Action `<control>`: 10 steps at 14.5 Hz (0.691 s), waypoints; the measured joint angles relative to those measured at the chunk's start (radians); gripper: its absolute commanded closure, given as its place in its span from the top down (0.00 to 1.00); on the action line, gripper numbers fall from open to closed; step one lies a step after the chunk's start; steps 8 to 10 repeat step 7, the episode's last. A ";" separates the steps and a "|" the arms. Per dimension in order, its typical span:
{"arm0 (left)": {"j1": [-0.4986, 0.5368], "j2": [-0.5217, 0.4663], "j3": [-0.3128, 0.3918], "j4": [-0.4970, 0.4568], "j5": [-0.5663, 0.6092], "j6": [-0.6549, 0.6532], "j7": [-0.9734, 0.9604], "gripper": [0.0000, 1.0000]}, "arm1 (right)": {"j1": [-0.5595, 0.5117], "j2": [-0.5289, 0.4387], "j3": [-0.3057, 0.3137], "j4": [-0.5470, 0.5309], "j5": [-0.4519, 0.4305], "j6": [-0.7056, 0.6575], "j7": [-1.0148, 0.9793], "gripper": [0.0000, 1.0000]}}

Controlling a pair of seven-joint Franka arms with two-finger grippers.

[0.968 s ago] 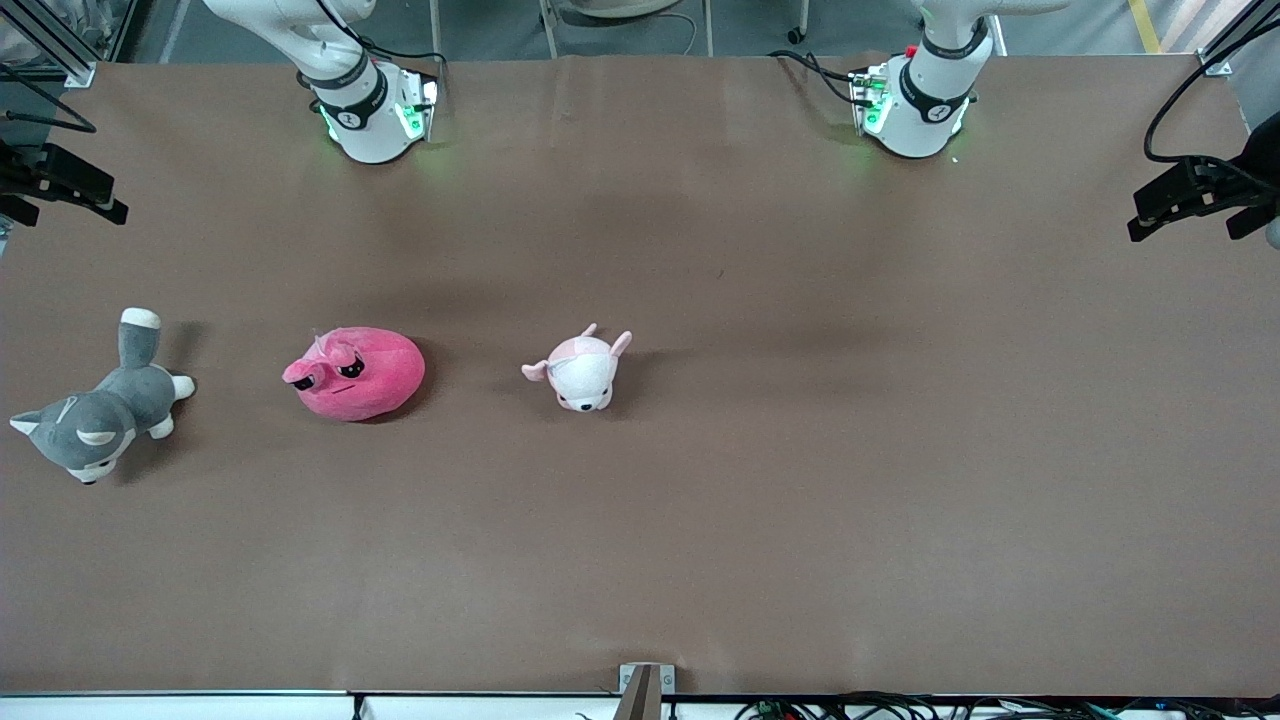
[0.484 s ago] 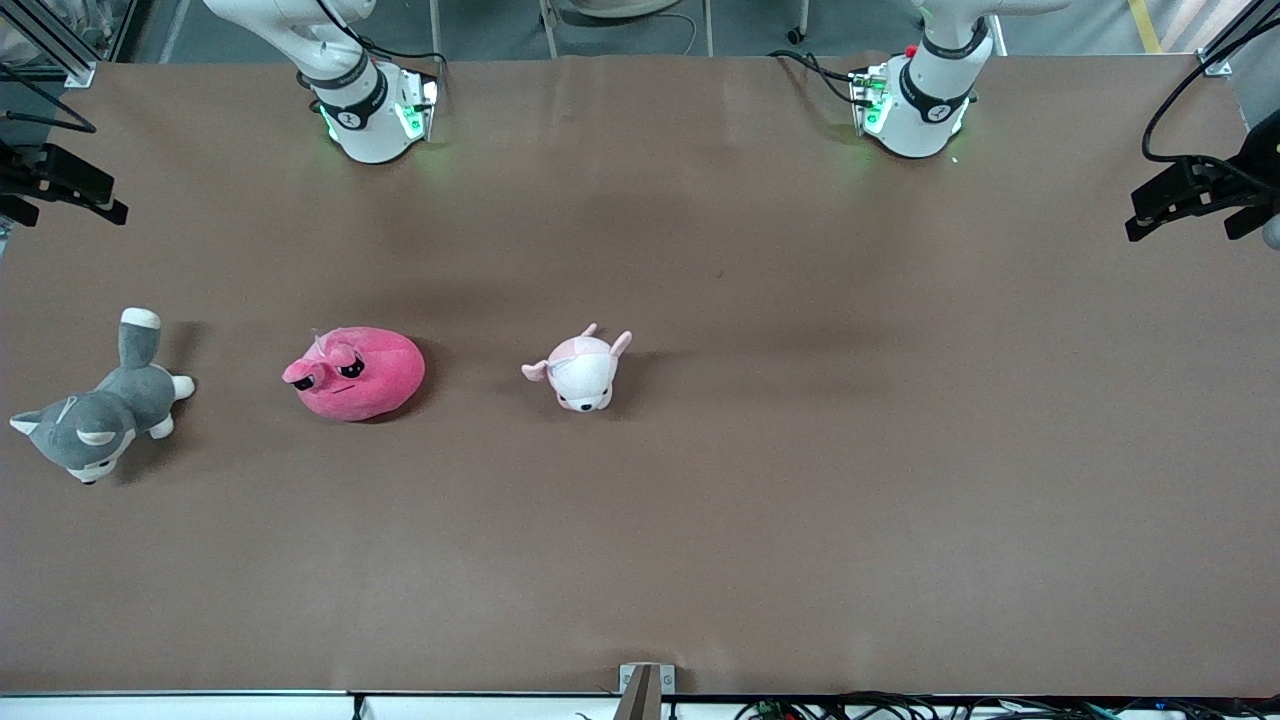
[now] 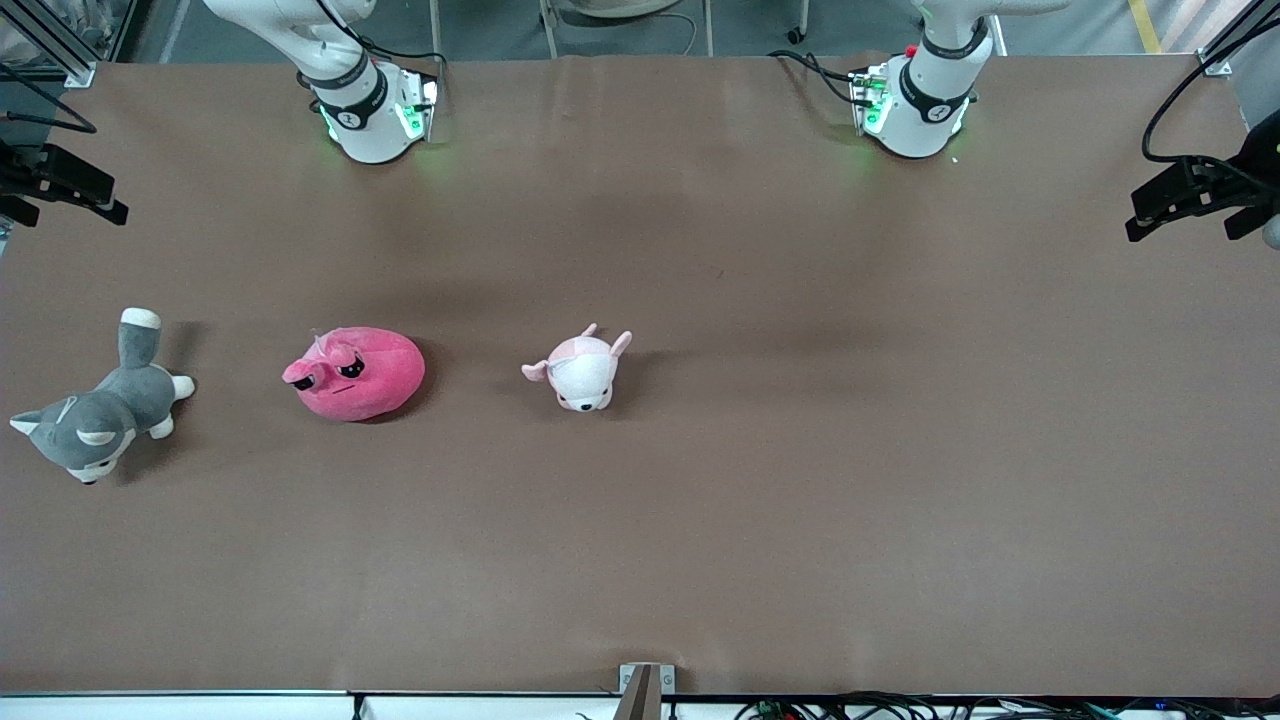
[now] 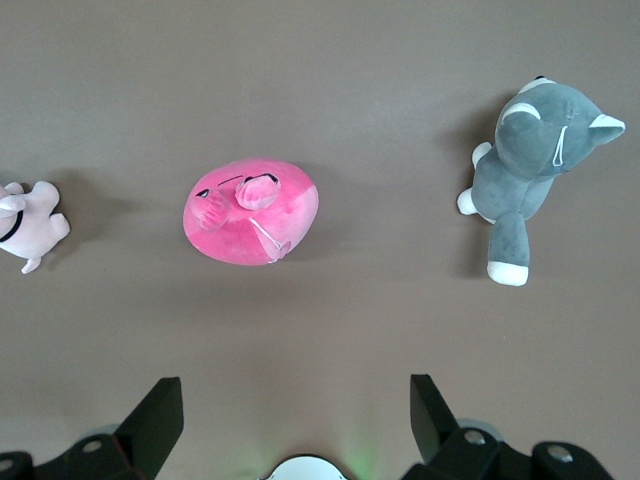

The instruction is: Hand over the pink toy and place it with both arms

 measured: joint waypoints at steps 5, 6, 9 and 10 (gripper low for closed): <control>0.000 0.000 0.000 0.000 0.000 0.001 0.000 1.00 | 0.003 0.000 0.001 0.000 0.000 0.001 0.000 1.00; 0.000 0.000 0.000 0.000 0.000 0.001 0.000 1.00 | 0.005 0.000 0.001 0.000 0.000 0.002 0.000 1.00; 0.000 0.000 0.000 0.000 0.000 0.001 0.000 1.00 | 0.006 0.000 0.002 0.000 0.000 0.002 0.000 1.00; 0.000 0.000 0.000 0.000 0.000 0.001 0.000 1.00 | 0.006 0.000 0.002 0.000 0.000 0.002 0.000 1.00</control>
